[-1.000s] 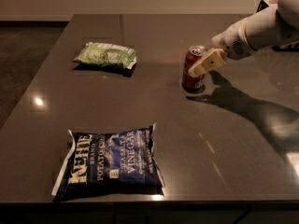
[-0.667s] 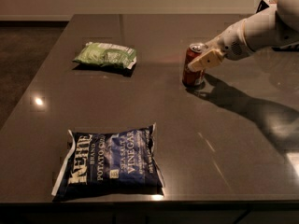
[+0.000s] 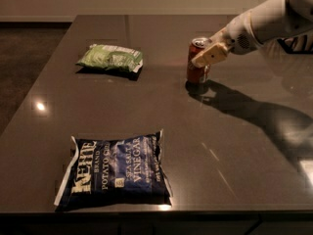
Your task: Knock coke can over
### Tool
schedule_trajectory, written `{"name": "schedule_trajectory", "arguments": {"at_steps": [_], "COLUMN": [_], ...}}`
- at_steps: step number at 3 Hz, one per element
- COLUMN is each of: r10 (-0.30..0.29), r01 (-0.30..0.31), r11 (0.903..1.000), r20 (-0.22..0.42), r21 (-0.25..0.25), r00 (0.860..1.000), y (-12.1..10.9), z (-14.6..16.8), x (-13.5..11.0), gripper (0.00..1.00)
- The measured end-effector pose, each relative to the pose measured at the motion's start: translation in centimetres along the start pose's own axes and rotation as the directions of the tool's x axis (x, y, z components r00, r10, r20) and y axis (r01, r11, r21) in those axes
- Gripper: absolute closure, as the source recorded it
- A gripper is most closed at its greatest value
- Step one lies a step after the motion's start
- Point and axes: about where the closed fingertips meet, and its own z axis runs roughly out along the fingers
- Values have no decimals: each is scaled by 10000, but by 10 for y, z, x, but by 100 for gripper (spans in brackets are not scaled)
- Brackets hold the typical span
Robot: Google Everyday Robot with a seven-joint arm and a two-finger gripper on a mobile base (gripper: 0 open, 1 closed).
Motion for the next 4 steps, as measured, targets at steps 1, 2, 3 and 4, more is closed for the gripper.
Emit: {"name": "schedule_trajectory", "arguments": {"at_steps": [1, 2, 3, 4], "r10": [-482, -1181, -1897, -2414], "r01": [477, 1120, 1720, 2086], "r11": [9988, 9930, 9818, 9704], "r20": [-1021, -2786, -4291, -5210], "r21": [-80, -381, -801, -1218], "r00": [9936, 9531, 8831, 8187], "y": [7, 21, 35, 44], "z": [-9, -6, -1, 4], "x": [-18, -25, -26, -24], "gripper": [100, 100, 100, 82]}}
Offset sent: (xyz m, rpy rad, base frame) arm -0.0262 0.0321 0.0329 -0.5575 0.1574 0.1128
